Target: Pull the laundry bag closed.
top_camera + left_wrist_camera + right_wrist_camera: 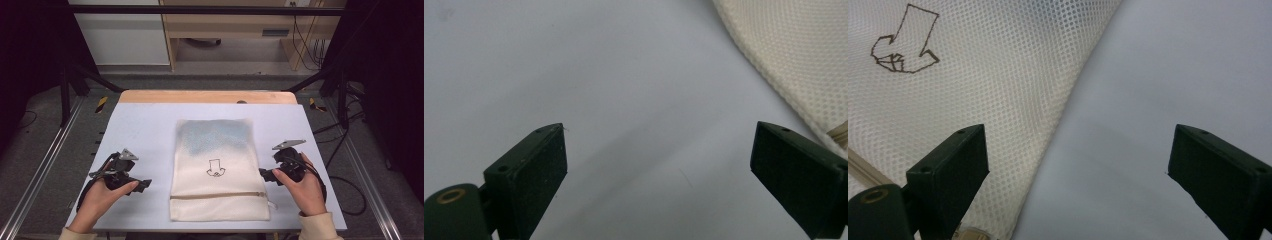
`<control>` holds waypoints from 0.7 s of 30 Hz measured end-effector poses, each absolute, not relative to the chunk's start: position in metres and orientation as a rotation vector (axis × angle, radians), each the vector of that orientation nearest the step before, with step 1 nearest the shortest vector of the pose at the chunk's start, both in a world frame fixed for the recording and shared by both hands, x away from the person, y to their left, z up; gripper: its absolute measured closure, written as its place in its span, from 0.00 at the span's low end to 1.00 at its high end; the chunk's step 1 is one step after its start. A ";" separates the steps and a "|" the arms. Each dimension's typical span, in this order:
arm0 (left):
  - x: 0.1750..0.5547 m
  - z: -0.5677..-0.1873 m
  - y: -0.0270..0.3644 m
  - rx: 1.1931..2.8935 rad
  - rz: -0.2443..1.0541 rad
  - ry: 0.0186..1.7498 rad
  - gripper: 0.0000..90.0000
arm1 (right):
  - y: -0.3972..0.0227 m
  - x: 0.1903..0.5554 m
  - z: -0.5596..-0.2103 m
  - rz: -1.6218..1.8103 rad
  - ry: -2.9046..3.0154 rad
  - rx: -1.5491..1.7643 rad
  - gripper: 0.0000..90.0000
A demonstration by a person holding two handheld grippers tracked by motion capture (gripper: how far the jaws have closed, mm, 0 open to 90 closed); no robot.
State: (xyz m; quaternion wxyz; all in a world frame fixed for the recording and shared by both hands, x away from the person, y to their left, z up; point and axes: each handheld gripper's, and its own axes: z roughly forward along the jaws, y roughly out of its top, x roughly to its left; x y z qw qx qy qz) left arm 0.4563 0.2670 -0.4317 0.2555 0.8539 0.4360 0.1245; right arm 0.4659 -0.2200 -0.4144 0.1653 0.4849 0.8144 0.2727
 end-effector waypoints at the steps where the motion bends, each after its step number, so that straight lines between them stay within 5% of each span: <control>1: 0.456 -0.432 0.268 2.317 0.339 1.186 0.09 | -0.222 0.466 -0.416 0.781 2.319 1.385 0.11; 21: 0.455 -0.450 0.302 2.284 0.380 1.252 0.09 | -0.263 0.453 -0.443 0.825 2.227 1.513 0.09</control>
